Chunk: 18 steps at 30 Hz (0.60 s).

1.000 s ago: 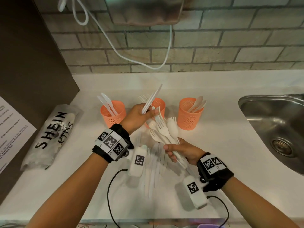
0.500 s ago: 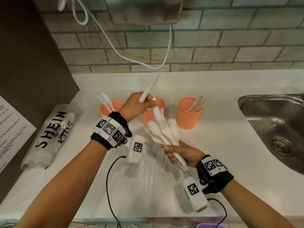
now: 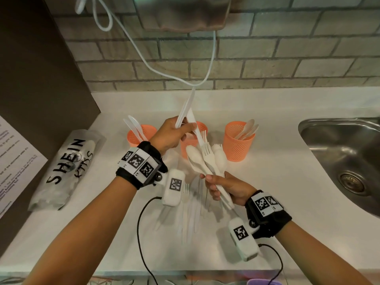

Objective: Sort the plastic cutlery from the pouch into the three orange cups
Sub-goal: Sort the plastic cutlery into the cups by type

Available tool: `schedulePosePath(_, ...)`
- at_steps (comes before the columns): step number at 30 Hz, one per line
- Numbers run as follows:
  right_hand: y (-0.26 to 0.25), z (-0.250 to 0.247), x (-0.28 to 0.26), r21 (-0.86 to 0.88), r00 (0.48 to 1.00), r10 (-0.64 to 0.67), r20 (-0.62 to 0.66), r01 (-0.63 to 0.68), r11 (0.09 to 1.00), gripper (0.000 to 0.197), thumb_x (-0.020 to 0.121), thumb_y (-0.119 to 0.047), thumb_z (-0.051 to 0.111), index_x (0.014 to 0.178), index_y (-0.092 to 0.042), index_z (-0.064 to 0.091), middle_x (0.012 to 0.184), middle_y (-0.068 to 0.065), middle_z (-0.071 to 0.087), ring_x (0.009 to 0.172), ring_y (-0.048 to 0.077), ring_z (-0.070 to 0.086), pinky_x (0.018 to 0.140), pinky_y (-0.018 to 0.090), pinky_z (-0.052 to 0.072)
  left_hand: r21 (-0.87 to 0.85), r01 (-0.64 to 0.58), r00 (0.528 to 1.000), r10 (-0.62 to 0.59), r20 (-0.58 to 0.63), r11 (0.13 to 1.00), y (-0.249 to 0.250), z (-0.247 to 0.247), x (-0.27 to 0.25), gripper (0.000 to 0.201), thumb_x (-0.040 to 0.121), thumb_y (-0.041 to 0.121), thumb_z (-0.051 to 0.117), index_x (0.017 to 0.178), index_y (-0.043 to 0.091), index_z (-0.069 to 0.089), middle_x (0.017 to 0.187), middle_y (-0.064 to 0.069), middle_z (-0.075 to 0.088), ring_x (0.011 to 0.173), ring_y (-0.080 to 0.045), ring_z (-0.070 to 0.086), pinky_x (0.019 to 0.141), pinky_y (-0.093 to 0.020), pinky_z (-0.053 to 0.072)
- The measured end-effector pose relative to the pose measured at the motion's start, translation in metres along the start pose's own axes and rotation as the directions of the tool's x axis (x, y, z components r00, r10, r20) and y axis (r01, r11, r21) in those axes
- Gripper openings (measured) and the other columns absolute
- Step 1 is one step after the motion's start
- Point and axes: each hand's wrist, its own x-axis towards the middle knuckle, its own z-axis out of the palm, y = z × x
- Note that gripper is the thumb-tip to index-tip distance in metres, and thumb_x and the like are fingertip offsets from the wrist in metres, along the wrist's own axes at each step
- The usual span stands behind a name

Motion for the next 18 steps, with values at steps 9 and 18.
schedulePosePath(9, 0.002, 0.001, 0.0, -0.047, 1.0, 0.022, 0.002, -0.022, 0.999, 0.013, 0.08, -0.02, 0.058, 0.09, -0.012, 0.059, 0.048, -0.008, 0.047, 0.039, 0.005, 0.04, 0.043, 0.016, 0.037, -0.123, 0.04, 0.993, -0.052, -0.103, 0.992, -0.008, -0.008, 0.011, 0.018, 0.098, 0.022, 0.042, 0.083, 0.014, 0.047, 0.061, 0.003, 0.06, 0.041, -0.003, 0.041, 0.033, -0.013, 0.026)
schedulePosePath(18, 0.006, -0.005, 0.003, -0.017, 0.992, -0.061, -0.111, 0.059, 0.998, 0.01, 0.089, -0.007, 0.055, 0.08, -0.011, 0.055, 0.05, -0.003, 0.053, 0.04, 0.01, 0.045, 0.044, 0.02, 0.043, -0.586, -0.051, 0.889, -0.23, -0.395, 0.809, -0.016, -0.054, 0.025, 0.019, 0.097, 0.011, 0.035, 0.08, 0.017, 0.042, 0.049, 0.002, 0.041, 0.04, -0.011, 0.042, 0.043, -0.02, 0.043)
